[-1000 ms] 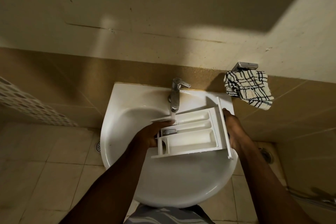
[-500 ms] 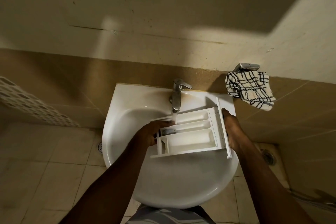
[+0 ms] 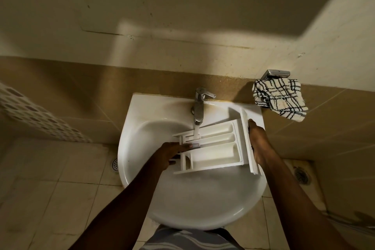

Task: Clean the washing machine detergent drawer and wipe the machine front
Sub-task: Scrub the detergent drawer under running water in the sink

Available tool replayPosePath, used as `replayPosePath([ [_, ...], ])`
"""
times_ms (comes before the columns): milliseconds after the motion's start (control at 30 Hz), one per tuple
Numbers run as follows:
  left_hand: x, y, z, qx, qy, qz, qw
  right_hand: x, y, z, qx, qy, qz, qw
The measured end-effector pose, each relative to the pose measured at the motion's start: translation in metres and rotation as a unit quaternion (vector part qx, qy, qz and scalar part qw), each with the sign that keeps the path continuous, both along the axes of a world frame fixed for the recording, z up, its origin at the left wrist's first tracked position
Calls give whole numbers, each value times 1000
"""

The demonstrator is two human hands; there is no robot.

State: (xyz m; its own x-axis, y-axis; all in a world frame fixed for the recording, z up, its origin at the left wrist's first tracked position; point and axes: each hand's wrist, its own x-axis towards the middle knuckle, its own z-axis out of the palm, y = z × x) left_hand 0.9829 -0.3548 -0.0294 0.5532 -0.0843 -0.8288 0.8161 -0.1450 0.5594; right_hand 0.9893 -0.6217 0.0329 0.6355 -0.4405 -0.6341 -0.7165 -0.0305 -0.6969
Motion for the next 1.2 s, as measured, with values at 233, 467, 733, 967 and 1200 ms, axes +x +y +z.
replayPosePath([
  [233,1,-14,-2,-1,-15,18,1000,1,24,3,4,-6,12,1000],
  [467,11,-8,7,-18,-2,27,999,9,18,3,-11,-26,-1,1000],
  [733,11,-25,9,22,-41,51,998,15,30,4,-2,-28,-2,1000],
  [967,18,-3,18,119,-45,-104,986,16,27,5,1,-17,-6,1000],
  [1200,36,8,52,406,-169,-353,826,21,25,6,4,1,11,1000],
])
